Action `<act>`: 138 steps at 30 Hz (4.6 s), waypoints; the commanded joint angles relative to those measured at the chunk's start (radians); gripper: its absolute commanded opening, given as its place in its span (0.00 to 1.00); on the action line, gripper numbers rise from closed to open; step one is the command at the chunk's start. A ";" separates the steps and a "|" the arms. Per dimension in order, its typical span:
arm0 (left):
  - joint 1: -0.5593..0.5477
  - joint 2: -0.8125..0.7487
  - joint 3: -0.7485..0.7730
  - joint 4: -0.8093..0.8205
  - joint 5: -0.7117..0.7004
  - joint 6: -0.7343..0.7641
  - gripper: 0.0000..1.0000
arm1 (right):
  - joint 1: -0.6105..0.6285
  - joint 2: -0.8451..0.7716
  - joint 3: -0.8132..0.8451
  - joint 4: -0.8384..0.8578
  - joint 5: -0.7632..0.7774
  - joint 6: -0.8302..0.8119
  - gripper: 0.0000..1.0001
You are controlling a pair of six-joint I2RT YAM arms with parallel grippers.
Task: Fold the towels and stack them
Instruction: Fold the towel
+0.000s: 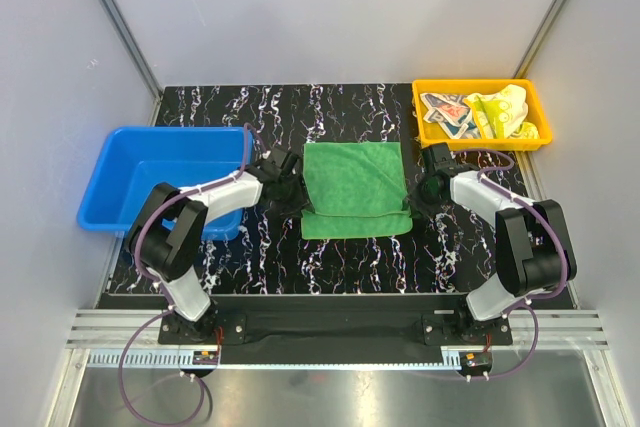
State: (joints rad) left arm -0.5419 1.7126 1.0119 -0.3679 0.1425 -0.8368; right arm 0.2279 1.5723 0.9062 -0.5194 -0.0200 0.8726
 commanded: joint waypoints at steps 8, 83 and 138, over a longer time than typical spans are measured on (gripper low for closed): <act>-0.003 0.013 0.067 0.009 -0.050 -0.015 0.28 | -0.001 -0.014 0.005 0.071 0.012 0.005 0.17; -0.173 -0.220 -0.283 0.086 -0.060 -0.042 0.00 | -0.001 -0.304 -0.346 0.096 -0.004 -0.161 0.00; -0.358 -0.396 -0.438 0.036 -0.118 -0.139 0.00 | 0.002 -0.529 -0.395 -0.090 -0.021 -0.035 0.03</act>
State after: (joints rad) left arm -0.8909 1.3121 0.5934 -0.3817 0.0193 -0.9691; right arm 0.2306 1.0473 0.4969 -0.6224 -0.0814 0.8272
